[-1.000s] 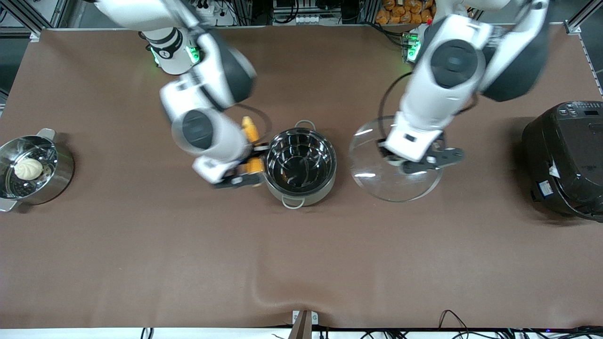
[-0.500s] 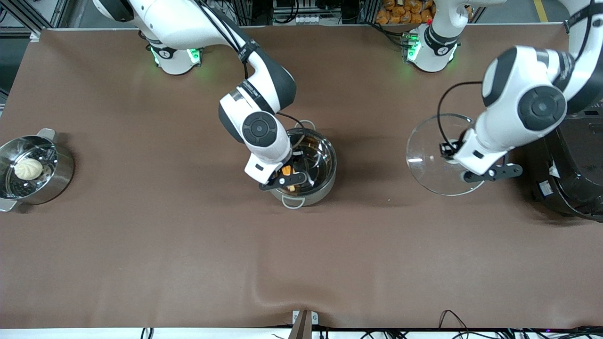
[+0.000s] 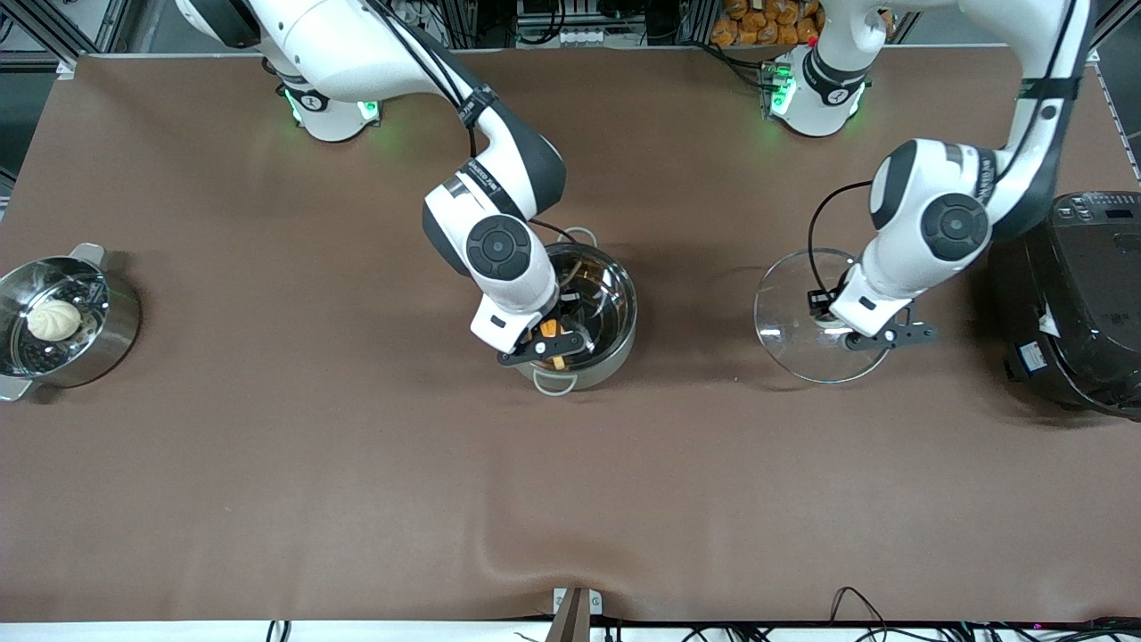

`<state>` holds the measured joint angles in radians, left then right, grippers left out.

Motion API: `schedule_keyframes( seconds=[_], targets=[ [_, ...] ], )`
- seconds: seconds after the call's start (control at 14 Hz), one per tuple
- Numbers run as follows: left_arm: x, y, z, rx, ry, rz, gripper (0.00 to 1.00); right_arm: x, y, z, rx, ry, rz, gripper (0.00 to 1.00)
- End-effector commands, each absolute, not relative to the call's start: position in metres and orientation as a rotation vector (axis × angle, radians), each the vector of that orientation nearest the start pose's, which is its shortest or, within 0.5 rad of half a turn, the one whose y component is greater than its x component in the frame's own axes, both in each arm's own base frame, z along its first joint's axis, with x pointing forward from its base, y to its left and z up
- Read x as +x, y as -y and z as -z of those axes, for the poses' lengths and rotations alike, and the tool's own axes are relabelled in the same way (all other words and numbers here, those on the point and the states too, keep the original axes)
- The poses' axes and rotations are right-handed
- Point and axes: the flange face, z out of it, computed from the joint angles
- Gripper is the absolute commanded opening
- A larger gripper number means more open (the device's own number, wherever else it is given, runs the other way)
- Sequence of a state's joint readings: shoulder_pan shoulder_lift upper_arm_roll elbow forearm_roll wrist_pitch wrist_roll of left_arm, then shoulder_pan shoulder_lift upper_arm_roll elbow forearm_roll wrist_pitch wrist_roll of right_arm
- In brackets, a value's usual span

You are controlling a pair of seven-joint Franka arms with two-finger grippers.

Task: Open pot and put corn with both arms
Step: 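Set the lid down with the left gripper while the right gripper lowers the corn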

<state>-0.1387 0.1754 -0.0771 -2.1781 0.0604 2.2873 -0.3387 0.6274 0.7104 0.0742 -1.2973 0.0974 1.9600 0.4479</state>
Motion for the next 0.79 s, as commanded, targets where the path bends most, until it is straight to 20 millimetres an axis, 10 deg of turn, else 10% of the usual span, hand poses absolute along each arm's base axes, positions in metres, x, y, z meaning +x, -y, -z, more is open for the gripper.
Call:
schedule_keyframes(
  seconds=[0.0,0.07,0.14,0.5,0.71],
  targets=[
    [0.514,0.113,-0.288,-3.115,0.129,0.009,0.00,0.563,-0.482,-0.317,-3.042,0.286,-0.159,0.24],
    [0.510,0.111,-0.277,-3.119,0.126,0.030,0.00,0.562,-0.482,-0.314,-3.046,0.270,-0.166,0.81],
    [0.507,0.110,-0.267,-3.122,0.125,0.041,0.00,0.559,-0.485,-0.313,-3.052,0.234,-0.162,1.00],
    [0.512,0.095,-0.239,-3.116,0.128,0.070,0.00,0.563,-0.485,-0.318,-3.039,0.139,-0.137,1.00],
    [0.513,0.095,-0.234,-3.116,0.145,0.061,0.00,0.585,-0.448,-0.331,-3.058,0.087,-0.164,1.00]
  ],
)
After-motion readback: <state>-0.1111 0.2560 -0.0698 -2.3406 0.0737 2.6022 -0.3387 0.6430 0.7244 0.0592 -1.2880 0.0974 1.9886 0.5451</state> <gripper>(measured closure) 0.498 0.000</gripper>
